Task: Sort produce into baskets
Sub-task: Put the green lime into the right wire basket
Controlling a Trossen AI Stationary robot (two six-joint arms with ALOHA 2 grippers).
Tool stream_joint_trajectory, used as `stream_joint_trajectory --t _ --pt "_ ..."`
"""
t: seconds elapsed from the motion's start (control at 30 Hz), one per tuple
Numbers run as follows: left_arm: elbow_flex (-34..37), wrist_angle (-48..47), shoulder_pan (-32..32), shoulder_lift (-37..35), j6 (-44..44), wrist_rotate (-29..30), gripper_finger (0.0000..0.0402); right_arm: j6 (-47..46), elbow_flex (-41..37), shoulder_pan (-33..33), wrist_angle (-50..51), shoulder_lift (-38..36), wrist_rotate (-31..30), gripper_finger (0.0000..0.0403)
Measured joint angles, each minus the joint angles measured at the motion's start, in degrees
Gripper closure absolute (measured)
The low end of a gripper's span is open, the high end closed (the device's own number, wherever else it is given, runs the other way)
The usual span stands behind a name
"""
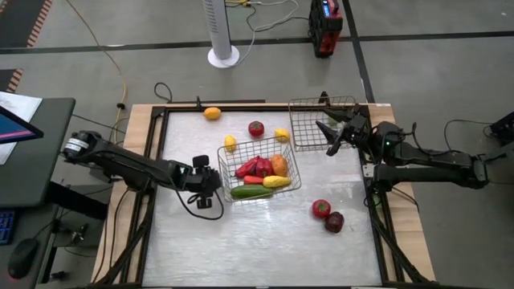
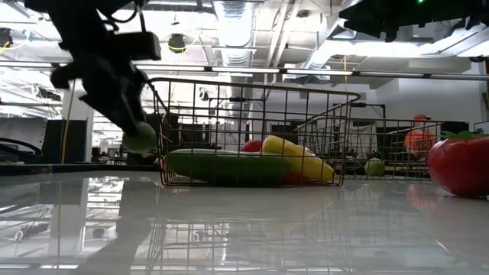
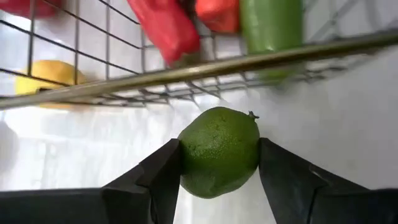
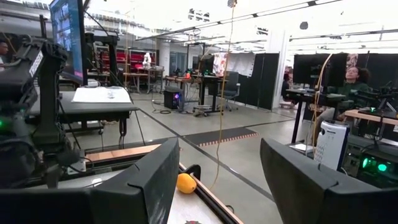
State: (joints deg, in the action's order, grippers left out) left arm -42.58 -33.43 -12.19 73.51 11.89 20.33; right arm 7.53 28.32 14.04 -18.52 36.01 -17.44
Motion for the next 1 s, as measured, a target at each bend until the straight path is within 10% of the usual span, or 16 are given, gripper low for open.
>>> stream_joint_trajectory --t 0.3,0.7,1.0 --pt "-5.24 -2.78 -0.07 -11.34 5.24 -19.70 0.0221 -0.05 0.00 -0.01 -0.01 0.04 0.00 0.0149" --pt "-5.00 33.74 0.59 -15.27 -21.09 1.42 0.0221 -2.83 0.02 0.00 -3.35 5.30 0.03 0.0149" --pt "-4.91 60.34 5.15 -0.77 -34.37 -0.27 0.0221 -3.15 0.02 0.00 -13.03 15.47 2.76 0.0149"
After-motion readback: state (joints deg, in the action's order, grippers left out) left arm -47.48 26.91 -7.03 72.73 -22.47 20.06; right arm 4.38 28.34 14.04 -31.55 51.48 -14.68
